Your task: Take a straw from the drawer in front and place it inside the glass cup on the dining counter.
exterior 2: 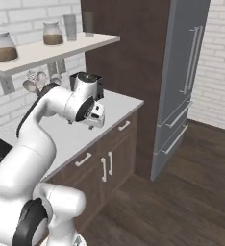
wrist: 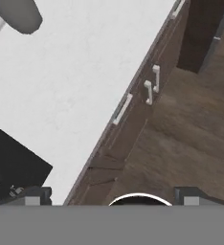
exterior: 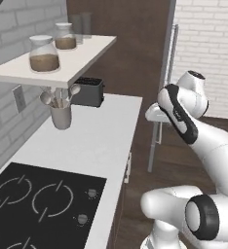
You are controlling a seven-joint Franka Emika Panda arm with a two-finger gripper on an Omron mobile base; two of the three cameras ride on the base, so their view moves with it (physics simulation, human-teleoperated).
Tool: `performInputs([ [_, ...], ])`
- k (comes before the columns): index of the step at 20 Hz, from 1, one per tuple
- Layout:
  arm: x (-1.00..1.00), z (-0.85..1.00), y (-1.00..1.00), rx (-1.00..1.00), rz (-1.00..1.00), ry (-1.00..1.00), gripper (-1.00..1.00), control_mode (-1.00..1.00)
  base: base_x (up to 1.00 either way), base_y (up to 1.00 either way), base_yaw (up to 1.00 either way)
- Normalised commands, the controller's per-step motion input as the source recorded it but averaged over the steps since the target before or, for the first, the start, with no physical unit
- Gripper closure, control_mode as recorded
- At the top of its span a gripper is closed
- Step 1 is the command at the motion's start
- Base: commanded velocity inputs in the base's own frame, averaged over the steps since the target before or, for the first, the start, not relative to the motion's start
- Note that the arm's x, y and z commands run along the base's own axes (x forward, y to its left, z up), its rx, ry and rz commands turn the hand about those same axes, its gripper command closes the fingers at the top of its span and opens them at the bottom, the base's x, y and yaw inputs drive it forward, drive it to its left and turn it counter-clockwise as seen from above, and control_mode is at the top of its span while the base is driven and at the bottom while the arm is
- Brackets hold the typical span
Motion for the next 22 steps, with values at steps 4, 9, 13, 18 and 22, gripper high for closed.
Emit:
performInputs([
  [4,-0.15,-1.0,-0.93,0.47,0.17,-0.2,-1.0,-1.0,0.0,0.0,0.0],
  [9,0.1,-1.0,-0.51,0.47,0.13,-0.04,-1.0,-1.0,0.0,0.0,0.0],
  [13,0.36,-0.99,-0.05,0.4,0.05,0.01,-1.0,-1.0,0.0,0.0,0.0],
  [18,0.16,-0.65,0.0,0.33,0.02,0.1,-1.0,-1.0,0.0,0.0,0.0],
  [22,0.03,-0.36,0.02,0.21,0.04,0.15,-1.0,-1.0,0.0,0.0,0.0],
])
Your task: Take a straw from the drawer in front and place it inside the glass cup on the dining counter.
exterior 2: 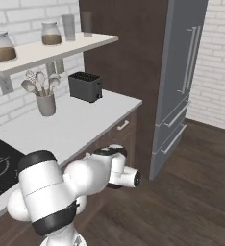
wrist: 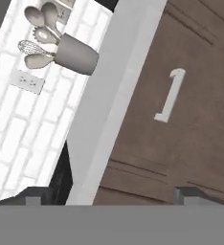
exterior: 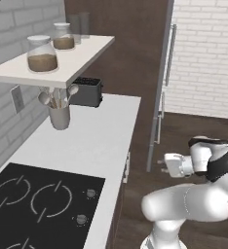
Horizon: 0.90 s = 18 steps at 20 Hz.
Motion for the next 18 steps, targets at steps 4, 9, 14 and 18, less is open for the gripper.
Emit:
performInputs([
  [4,0.34,-0.3,0.17,0.21,0.0,0.09,-1.0,-1.0,0.0,0.0,0.0],
  [9,0.31,-0.11,0.21,0.22,0.0,0.08,-1.0,-1.0,0.0,0.0,0.0],
  [14,0.33,-0.13,0.2,0.22,0.0,0.15,-1.0,-1.0,0.0,0.0,0.0],
  [18,0.29,-0.27,0.1,0.18,0.0,0.17,-1.0,-1.0,0.0,0.0,0.0],
])
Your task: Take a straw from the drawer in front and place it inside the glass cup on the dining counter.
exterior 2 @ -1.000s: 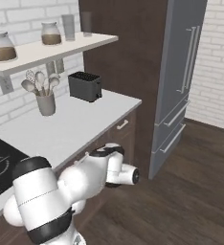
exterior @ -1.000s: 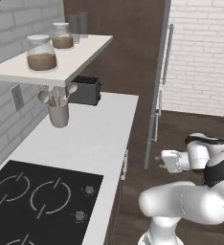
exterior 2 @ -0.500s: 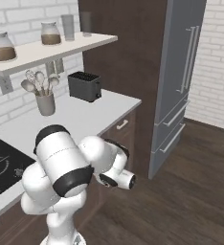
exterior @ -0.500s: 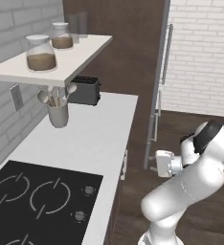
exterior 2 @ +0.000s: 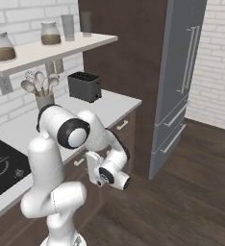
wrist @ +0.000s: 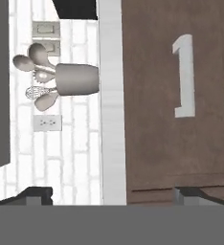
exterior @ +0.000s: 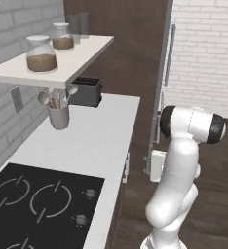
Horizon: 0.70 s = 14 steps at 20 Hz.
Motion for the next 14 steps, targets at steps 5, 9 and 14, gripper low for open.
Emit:
performInputs([
  [5,0.32,-0.22,0.25,0.07,0.0,0.13,-1.0,-1.0,0.0,0.0,0.0],
  [9,0.35,-0.19,0.33,0.0,0.0,0.18,-1.0,-1.0,0.0,0.0,0.0],
  [14,0.49,-0.24,0.21,-0.03,0.0,0.1,-1.0,-1.0,0.0,0.0,0.0],
])
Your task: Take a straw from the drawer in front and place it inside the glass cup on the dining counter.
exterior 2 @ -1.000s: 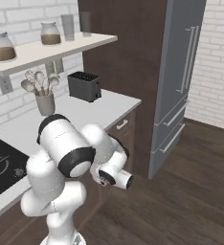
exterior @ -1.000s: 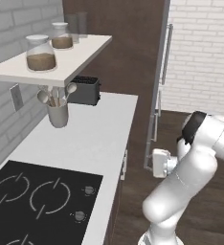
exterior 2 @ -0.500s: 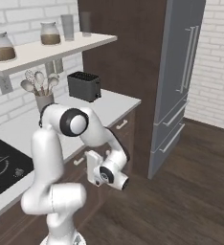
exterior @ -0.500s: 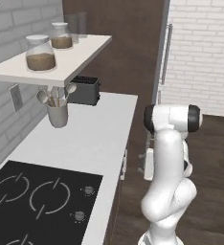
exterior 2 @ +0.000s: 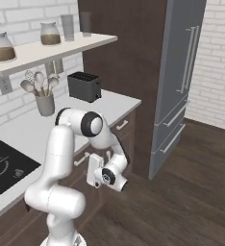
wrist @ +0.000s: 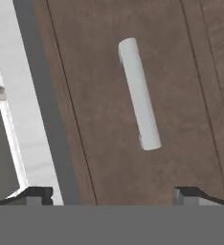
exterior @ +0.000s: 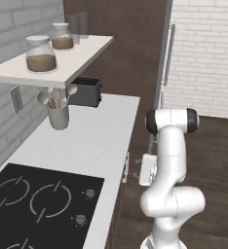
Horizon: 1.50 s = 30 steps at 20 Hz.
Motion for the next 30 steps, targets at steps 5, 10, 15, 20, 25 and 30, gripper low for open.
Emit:
performInputs([
  [5,0.59,0.0,0.29,-0.01,-0.03,0.08,-1.0,-1.0,0.0,0.0,0.0],
  [10,0.55,-0.06,0.25,-0.03,-0.01,0.12,-1.0,-1.0,0.0,0.0,0.0],
  [15,0.25,-0.28,0.15,-0.06,0.0,0.07,-1.0,-1.0,0.0,0.0,0.0],
  [20,0.01,-0.32,0.1,-0.05,0.0,0.03,-1.0,-1.0,0.0,0.0,0.0],
  [25,0.02,-0.33,0.03,-0.03,0.0,0.0,-1.0,-1.0,0.0,0.0,0.0],
  [30,0.16,-0.19,0.03,-0.01,0.0,0.0,-1.0,-1.0,0.0,0.0,0.0],
])
